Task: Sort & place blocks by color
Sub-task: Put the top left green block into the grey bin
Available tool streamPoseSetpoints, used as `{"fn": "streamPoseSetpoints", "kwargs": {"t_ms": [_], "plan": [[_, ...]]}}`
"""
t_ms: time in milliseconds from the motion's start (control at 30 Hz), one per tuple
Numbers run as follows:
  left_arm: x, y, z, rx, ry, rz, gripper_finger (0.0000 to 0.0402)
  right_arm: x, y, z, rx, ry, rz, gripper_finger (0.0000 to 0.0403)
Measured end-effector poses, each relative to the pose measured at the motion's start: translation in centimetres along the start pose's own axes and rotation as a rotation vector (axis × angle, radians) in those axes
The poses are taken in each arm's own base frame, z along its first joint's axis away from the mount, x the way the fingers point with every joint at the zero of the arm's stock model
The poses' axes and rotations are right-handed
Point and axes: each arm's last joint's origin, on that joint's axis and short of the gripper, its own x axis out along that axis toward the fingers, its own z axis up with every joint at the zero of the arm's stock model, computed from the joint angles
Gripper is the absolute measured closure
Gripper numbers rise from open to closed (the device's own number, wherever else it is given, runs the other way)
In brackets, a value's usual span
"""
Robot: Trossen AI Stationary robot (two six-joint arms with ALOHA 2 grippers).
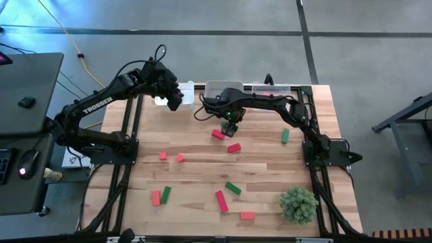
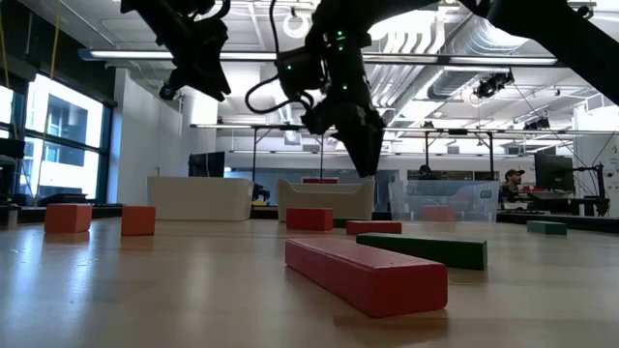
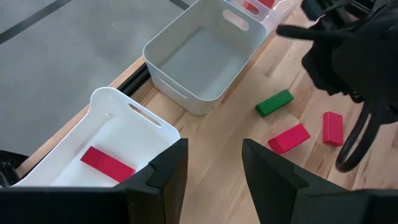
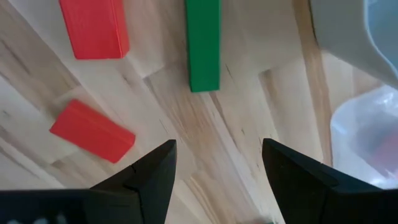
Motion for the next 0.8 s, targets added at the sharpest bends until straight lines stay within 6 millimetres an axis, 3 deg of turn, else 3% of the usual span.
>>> {"fn": "streamPoseSetpoints", "kwargs": {"t_ms": [467,800], "plan": [[0.0,0.0,0.0,0.000,0.000,0.000,0.0259,2.9,-0.1,1.2,-0.029,-0.082,0.048,0.0175],[0.0,0.0,0.0,0.000,0.000,0.000,0.0259,6.5,-0.3,0.9,-0.013,-0.051,0.066,0.0176]]}}
